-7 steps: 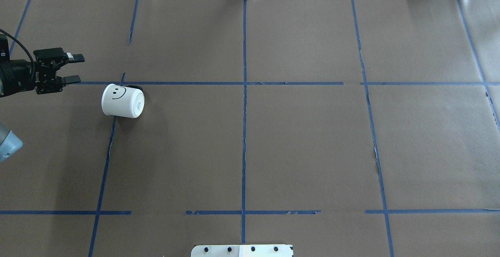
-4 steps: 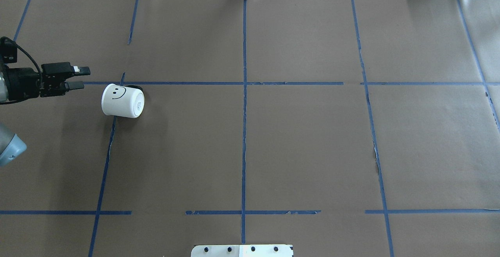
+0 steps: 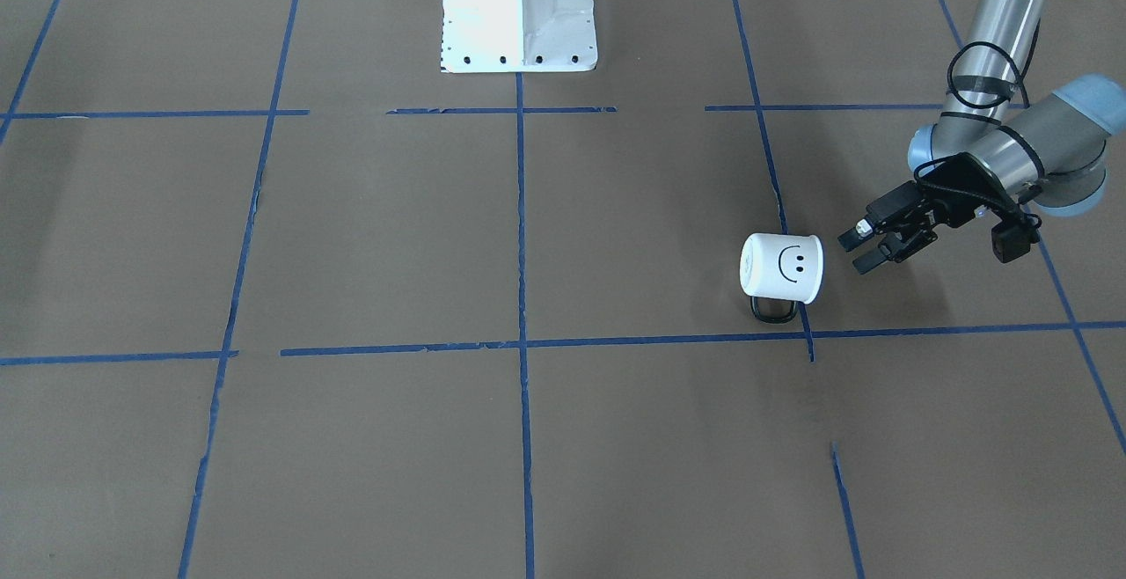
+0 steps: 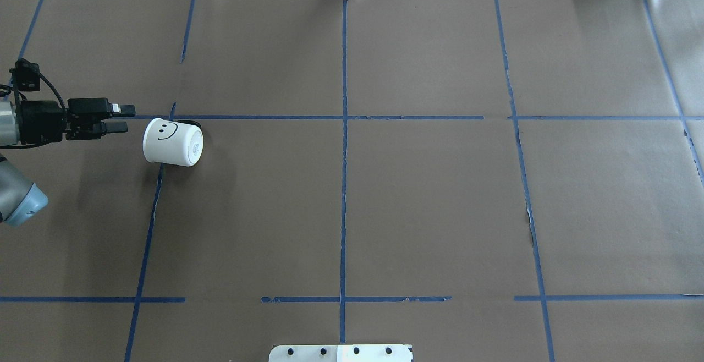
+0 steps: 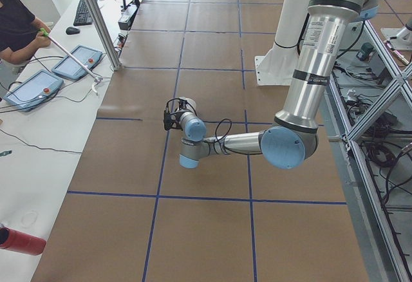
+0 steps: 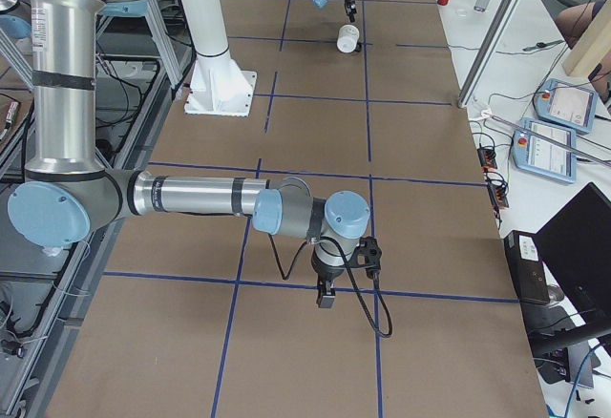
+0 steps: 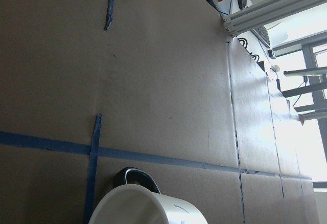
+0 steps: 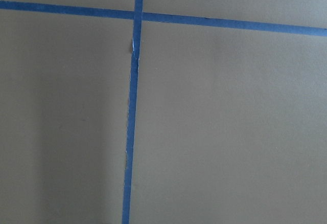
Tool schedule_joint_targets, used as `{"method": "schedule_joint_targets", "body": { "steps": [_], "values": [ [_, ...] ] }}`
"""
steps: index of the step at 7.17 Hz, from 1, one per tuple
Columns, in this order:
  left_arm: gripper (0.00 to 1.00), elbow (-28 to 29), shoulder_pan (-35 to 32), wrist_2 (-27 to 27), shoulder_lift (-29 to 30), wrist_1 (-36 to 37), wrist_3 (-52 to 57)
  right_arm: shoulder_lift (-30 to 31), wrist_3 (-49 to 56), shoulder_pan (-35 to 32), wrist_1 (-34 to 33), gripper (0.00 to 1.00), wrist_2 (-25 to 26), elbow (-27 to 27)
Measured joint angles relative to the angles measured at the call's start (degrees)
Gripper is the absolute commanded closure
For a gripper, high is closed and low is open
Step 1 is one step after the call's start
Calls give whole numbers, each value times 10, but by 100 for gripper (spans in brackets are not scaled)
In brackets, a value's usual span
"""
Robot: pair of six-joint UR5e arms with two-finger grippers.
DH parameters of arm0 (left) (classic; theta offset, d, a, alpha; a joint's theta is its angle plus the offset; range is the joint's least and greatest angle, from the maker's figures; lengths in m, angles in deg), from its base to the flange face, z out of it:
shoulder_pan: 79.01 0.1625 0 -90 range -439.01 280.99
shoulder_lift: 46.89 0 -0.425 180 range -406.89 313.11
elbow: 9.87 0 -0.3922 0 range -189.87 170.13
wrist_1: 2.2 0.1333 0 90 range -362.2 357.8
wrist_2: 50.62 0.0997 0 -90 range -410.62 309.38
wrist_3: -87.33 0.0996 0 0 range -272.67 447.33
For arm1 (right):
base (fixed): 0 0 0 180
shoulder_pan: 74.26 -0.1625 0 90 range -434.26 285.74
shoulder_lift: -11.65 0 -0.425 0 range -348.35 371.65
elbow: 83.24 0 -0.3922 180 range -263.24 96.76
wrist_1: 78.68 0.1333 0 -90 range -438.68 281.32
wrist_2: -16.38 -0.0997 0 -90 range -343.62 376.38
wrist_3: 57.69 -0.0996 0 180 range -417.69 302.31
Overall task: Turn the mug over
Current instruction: 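Move the left gripper toward the open end of the sideways white mug, then close the left gripper on the white mug's rim and lift it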
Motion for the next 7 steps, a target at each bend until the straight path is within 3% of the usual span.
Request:
{"method": "schedule_joint_targets", "body": {
  "steps": [2,6,7],
  "values": [
    [5,38,15,10,12,-48,1,0,0,0,0,0,0,0],
    [6,42,52,41,29,-62,-11,0,0,0,0,0,0,0],
    [15,41,58,49,34,-63,-15,0,0,0,0,0,0,0]
  ]
}}
